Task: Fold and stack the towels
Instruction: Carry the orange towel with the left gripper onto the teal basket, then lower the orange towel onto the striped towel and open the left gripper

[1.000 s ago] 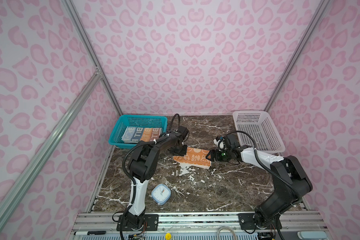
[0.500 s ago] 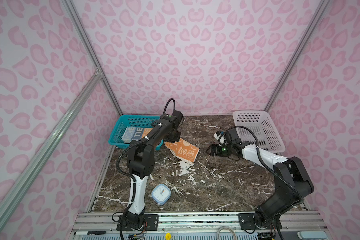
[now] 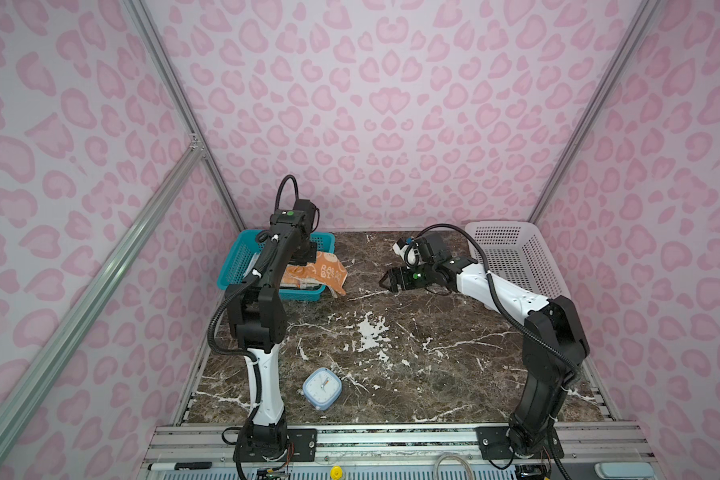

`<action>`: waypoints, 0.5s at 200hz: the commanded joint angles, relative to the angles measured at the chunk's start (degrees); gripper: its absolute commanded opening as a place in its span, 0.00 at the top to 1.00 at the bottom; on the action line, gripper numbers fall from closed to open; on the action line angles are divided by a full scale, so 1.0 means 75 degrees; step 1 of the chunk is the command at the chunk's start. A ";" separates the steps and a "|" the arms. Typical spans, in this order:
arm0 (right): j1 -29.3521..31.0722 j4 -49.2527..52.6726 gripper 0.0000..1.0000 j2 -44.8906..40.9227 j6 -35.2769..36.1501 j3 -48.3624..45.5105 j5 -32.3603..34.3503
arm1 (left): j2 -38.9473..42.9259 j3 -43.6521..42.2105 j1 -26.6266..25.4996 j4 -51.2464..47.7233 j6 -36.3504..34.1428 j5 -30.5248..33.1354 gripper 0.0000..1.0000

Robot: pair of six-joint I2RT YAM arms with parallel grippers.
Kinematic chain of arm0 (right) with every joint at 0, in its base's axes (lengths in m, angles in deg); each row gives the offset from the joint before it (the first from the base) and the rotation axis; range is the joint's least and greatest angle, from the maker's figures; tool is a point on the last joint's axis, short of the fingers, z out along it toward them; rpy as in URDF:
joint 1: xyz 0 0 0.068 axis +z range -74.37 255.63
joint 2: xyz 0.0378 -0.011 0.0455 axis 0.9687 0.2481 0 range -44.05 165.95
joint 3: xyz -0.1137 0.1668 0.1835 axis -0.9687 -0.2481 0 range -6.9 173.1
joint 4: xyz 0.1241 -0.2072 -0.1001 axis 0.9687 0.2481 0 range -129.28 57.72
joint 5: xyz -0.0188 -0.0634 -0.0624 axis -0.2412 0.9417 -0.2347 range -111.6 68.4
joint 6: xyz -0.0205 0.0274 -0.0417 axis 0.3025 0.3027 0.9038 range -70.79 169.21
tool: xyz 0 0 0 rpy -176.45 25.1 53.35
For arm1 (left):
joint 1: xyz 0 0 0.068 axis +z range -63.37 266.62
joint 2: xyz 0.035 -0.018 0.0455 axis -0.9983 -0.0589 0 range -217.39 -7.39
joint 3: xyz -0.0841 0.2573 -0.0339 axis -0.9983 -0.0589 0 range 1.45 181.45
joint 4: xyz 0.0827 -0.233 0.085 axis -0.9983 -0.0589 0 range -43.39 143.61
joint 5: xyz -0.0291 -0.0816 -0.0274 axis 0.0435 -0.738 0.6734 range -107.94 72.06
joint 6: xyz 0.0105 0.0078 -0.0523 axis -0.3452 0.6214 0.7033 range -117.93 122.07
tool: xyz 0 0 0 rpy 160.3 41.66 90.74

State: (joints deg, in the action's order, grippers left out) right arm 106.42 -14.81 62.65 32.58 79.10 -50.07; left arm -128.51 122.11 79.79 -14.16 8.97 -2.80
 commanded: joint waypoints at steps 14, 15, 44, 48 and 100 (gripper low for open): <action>0.0205 0.0460 0.07 0.0383 0.0175 0.0492 -0.0060 | -0.0051 0.0236 0.0533 0.0558 -0.0600 -0.0044 0.96; 0.0205 0.0460 0.07 0.0383 0.0175 0.0492 -0.0060 | -0.0060 0.0236 0.0546 0.0578 -0.0619 -0.0041 0.96; 0.0243 0.0474 0.07 0.0487 0.0119 0.0524 -0.0095 | -0.0488 0.0325 0.0878 0.0924 -0.1001 0.0020 0.96; 0.0254 0.0465 0.07 0.0492 0.0119 0.0505 -0.0101 | -0.0558 0.0341 0.0920 0.0957 -0.1038 0.0028 0.96; 0.0248 0.0249 0.07 0.0510 -0.0041 0.0177 -0.0059 | -0.1272 0.0727 0.1278 0.1237 -0.1451 0.0115 0.96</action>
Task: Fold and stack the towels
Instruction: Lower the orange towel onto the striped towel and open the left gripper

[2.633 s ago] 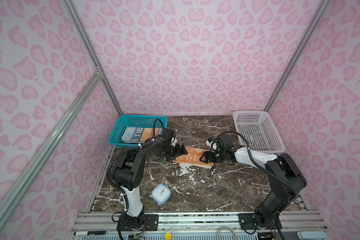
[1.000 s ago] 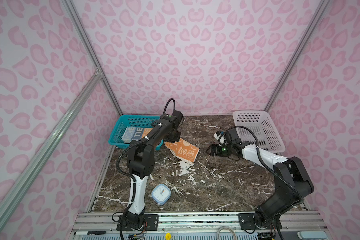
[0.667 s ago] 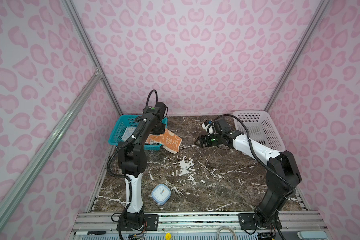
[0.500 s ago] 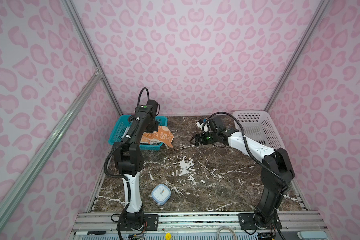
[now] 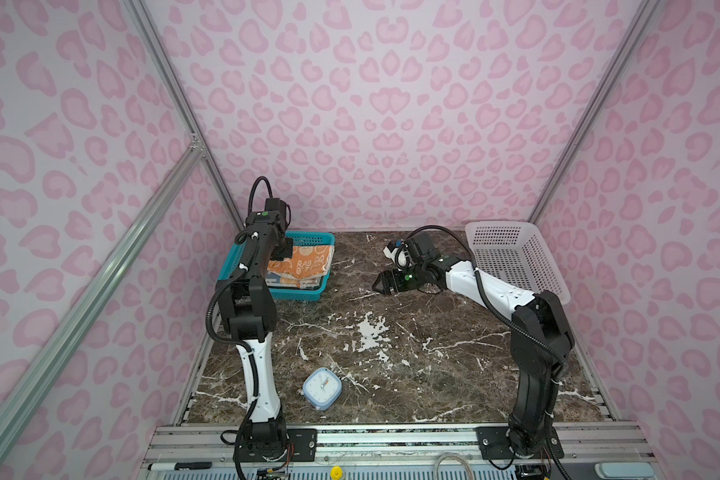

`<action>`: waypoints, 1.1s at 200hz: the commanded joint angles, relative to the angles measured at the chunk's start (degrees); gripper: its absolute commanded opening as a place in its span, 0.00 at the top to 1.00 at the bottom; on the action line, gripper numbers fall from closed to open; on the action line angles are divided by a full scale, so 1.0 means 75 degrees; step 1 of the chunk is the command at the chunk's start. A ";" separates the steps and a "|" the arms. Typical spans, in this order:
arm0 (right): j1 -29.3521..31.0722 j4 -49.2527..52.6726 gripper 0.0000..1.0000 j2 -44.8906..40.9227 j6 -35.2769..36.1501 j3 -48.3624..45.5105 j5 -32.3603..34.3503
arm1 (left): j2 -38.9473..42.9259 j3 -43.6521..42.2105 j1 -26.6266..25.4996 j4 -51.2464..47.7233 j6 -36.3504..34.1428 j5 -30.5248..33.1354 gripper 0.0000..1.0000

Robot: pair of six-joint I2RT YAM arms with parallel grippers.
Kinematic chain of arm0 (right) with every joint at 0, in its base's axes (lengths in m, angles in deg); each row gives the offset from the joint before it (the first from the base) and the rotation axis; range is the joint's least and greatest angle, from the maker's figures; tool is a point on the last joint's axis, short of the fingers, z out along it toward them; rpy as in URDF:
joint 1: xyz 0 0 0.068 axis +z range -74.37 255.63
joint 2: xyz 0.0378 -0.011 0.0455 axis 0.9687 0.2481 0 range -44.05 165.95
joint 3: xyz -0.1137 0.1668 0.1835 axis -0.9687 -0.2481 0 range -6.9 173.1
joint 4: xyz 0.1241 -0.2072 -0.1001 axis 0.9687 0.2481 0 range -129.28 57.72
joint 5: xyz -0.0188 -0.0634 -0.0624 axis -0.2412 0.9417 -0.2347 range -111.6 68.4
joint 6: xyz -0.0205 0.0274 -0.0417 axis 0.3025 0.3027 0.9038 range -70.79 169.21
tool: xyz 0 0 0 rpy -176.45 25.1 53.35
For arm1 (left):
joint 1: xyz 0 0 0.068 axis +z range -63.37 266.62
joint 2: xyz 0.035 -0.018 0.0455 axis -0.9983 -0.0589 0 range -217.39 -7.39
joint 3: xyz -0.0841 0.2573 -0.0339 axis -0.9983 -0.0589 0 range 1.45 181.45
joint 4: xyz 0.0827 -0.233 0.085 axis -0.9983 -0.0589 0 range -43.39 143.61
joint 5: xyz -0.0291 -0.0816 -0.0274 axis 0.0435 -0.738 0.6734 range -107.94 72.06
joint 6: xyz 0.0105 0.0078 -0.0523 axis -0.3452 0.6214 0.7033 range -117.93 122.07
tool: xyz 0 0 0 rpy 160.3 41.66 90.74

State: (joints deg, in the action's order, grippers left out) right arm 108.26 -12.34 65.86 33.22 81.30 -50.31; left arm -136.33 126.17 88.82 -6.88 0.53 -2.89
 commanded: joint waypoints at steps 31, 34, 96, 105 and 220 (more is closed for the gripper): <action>0.0033 -0.0178 0.07 0.0187 -0.0244 -0.0106 -0.0182 | -0.0456 0.0186 0.0220 0.0596 -0.0559 0.0027 0.96; 0.0033 -0.0172 0.07 0.0192 -0.0241 -0.0095 -0.0186 | -0.0497 0.0202 0.0222 0.0622 -0.0601 0.0052 0.96; 0.0042 -0.0007 0.07 0.0234 -0.0177 0.0034 -0.0113 | -0.0928 0.0479 0.0316 0.0764 -0.0908 0.0627 0.97; 0.0033 -0.0017 0.07 0.0228 -0.0165 0.0023 -0.0120 | -0.1018 0.0522 0.0318 0.0755 -0.0888 0.0755 0.92; -0.1837 0.2245 0.04 -0.1247 -0.0137 0.0811 0.4115 | 0.0514 0.1217 -0.0322 0.0700 0.0296 0.0424 0.02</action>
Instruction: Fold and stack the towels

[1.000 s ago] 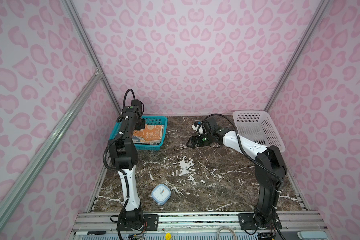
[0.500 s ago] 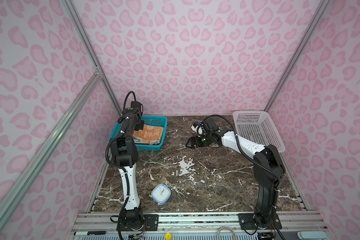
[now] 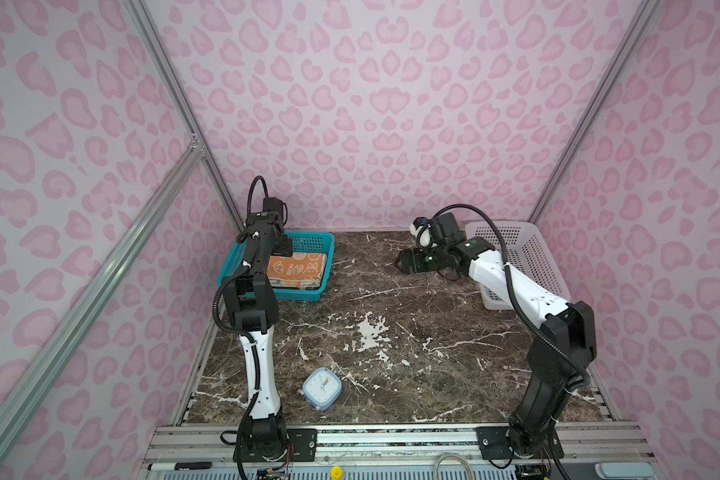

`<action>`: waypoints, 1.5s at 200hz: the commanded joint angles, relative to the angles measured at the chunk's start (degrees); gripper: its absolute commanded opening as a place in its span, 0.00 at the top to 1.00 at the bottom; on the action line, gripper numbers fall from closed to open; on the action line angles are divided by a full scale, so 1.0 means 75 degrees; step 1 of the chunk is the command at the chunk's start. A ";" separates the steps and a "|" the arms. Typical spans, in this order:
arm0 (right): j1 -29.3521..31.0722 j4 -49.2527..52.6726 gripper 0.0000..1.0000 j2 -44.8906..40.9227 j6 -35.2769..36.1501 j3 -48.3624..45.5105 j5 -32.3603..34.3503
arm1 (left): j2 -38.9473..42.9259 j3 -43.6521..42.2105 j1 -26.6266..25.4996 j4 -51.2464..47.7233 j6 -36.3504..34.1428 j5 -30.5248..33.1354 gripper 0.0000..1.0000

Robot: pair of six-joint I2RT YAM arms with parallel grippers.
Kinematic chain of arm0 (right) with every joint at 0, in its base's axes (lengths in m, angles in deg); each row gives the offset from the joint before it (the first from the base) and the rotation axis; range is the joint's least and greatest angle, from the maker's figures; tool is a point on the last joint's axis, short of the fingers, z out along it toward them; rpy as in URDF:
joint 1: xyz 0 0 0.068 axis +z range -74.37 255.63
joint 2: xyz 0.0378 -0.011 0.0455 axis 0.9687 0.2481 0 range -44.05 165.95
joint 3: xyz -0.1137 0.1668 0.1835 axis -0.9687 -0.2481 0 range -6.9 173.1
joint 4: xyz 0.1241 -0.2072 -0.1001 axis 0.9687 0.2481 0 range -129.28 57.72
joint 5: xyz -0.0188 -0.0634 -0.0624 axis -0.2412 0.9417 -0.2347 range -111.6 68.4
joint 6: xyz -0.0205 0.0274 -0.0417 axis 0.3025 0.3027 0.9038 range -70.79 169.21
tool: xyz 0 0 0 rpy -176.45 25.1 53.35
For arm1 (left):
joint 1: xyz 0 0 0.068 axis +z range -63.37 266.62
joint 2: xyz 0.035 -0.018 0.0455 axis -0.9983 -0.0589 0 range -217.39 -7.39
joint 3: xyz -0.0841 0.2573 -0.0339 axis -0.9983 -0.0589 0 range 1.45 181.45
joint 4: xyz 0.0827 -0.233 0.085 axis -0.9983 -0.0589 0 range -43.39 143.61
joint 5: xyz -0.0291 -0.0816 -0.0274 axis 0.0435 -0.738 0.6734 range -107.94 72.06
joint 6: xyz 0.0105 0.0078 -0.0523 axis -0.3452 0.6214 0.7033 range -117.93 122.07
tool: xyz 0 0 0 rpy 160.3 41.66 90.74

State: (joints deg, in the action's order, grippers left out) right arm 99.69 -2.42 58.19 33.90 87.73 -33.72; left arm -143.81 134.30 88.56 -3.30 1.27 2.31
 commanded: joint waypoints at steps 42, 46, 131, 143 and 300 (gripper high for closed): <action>-0.1856 0.1032 0.08 -0.0325 -0.0371 -0.0518 0.2553 | 0.2205 0.0197 -0.1075 0.0513 0.0317 -0.0589 0.02; -0.1932 0.1065 0.09 -0.0272 -0.0383 -0.0550 0.2564 | 0.2226 0.0192 -0.1152 0.0513 0.0328 -0.0630 0.02; -0.2379 0.0660 0.65 0.1111 -0.0292 -0.0892 0.1773 | 0.2630 0.0166 -0.2719 0.0589 0.0419 -0.0624 0.02; -0.2275 0.0634 0.78 0.1208 -0.0333 -0.0821 0.1720 | 0.2643 0.0165 -0.2845 0.0564 0.0475 -0.0680 0.02; 0.1026 -0.0401 1.00 0.2310 -0.3339 0.0276 0.0257 | 0.3579 -0.2368 -0.2869 0.1653 0.2160 -0.2551 0.02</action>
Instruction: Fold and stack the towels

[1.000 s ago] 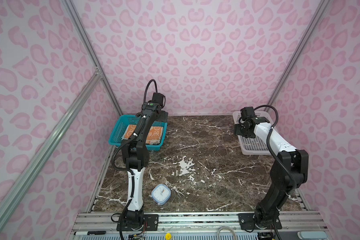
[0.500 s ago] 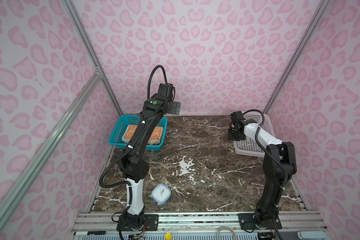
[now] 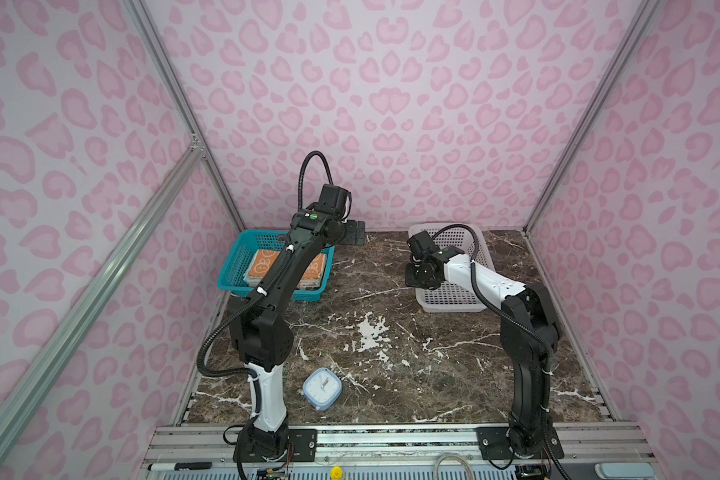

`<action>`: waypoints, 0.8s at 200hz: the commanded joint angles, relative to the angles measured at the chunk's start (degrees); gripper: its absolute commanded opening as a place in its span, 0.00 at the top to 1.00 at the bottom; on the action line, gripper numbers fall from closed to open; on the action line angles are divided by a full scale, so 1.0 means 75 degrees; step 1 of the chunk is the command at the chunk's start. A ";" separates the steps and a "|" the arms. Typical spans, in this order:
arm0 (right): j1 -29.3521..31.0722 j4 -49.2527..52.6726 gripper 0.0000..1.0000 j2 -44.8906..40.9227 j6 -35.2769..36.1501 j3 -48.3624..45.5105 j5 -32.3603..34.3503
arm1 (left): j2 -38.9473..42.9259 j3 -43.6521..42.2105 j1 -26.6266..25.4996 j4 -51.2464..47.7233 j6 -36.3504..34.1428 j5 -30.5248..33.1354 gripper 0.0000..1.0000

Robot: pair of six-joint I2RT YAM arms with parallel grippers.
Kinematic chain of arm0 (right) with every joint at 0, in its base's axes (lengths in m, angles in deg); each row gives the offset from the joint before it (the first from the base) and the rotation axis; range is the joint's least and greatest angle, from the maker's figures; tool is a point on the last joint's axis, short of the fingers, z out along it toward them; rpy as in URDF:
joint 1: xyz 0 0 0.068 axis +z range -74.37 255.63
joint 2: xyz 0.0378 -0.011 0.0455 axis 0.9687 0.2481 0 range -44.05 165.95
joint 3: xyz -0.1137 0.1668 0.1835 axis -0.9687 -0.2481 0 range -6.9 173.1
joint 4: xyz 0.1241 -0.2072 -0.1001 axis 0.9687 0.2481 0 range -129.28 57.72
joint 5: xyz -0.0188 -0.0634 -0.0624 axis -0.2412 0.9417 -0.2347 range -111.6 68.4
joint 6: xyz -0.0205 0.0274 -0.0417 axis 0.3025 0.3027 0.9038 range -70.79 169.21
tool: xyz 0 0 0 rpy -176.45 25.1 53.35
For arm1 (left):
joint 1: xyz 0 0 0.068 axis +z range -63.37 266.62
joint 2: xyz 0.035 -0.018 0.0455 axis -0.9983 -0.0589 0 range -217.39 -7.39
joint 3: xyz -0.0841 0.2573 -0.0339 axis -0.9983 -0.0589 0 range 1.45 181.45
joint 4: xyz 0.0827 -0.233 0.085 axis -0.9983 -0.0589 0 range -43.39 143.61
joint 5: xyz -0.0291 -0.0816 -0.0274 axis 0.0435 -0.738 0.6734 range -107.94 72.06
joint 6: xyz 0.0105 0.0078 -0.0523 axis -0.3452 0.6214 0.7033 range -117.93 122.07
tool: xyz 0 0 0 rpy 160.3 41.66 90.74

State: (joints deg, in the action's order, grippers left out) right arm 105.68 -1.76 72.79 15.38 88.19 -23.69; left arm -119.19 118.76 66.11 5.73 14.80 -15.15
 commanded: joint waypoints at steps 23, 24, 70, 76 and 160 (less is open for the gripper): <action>0.0371 -0.0065 0.93 0.0801 -0.0676 0.0934 -0.1078 | 0.0569 -0.0647 0.0270 0.0584 0.0478 -0.0352 0.02; 0.0374 -0.0038 0.92 0.0815 -0.0661 0.0966 -0.1074 | 0.0578 -0.0668 0.0278 0.0589 0.0486 -0.0362 0.02; 0.0314 0.0105 0.16 0.0076 0.0312 0.1018 -0.0685 | 0.1630 -0.2129 0.0326 0.1555 0.0559 -0.0530 0.02; 0.0274 0.0064 0.10 -0.0155 0.0449 0.0900 -0.0575 | 0.1795 -0.2364 0.0339 0.1709 0.0554 -0.0496 0.02; -0.2018 -0.2121 0.01 -0.4043 0.2045 -0.3268 0.2657 | 0.5432 -0.7712 0.0802 0.5515 -0.0616 0.1864 0.02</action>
State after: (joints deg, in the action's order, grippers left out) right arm 95.27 -7.67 48.09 27.03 73.06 -11.93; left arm -82.48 66.72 71.16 36.33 13.05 -9.27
